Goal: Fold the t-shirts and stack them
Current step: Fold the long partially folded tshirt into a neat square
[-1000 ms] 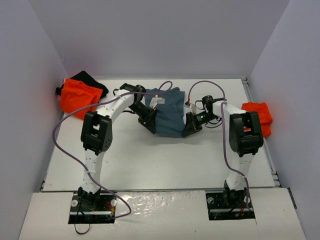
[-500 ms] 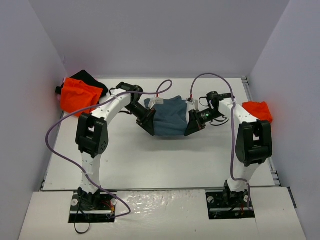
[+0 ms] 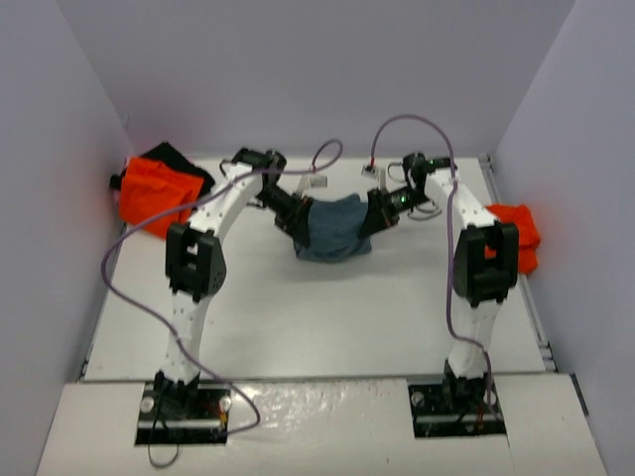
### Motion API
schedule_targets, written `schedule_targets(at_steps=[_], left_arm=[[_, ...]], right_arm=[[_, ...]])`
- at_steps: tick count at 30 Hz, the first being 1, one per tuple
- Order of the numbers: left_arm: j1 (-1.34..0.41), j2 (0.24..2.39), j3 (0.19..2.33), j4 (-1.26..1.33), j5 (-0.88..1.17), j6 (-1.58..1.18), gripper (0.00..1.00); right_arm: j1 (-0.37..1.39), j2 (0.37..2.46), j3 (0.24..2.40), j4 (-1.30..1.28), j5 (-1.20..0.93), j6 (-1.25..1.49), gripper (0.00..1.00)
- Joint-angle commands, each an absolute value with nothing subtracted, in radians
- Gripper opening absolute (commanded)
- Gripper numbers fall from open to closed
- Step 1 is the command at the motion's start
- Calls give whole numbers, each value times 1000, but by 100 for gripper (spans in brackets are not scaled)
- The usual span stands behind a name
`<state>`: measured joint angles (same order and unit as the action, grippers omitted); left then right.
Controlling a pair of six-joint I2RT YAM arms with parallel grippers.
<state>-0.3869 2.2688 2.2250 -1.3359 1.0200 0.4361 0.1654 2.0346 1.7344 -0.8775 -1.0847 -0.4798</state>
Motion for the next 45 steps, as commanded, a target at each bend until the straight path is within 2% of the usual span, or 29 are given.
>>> schedule_targets(at_steps=[1,7,22,23,24,25,26,27,30,33,34,36,38,40,41,42,43,44,45], left_arm=[[-357,2368,2448,-1492,1008,427,0],[-302,2491,2610,-1488,1017,387,0],[-219,2536,2644,-1346,1035,293,0],[-216,2540,2651,-1327,1028,278,2],[-213,2543,2659,-1311,1017,256,10],[-210,2548,2675,-1295,1006,247,25],[-208,2551,2688,-1280,995,233,34],[-205,2551,2696,-1269,982,216,36],[-195,2511,2735,-1232,898,189,51],[-181,2425,2713,-1149,832,156,52],[-179,2389,2707,-1126,811,152,55],[-173,2309,2690,-1084,792,140,62],[-169,2261,2679,-1077,806,129,63],[-169,2227,2655,-1079,839,123,56],[-170,2212,2607,-1074,848,111,52],[-171,2187,2587,-1062,857,108,48],[-174,2169,2563,-1048,863,104,46],[-177,2156,2540,-1036,867,100,45],[-181,2156,2543,-1038,870,103,41]], right_arm=[[170,2102,1809,-890,-1104,-476,0],[171,2169,1869,-847,-1097,-454,0],[153,2249,1945,-689,-1045,-330,0],[153,2253,1949,-663,-1029,-301,2],[154,2252,1947,-617,-997,-260,8],[155,2247,1941,-563,-929,-238,20],[156,2239,1934,-513,-868,-215,31],[155,2225,1927,-475,-811,-196,38],[158,2187,1941,-381,-601,-195,42],[162,2114,1985,-348,-434,-200,47],[165,2096,2003,-343,-399,-204,49],[168,2058,2025,-342,-352,-226,50],[173,2002,2025,-341,-337,-238,51],[179,1952,2000,-342,-355,-245,51],[184,1910,1960,-339,-364,-244,44],[192,1896,1944,-338,-374,-241,26],[201,1878,1925,-337,-392,-239,14],[211,1858,1903,-337,-415,-238,6],[219,1846,1884,-330,-437,-229,3]])
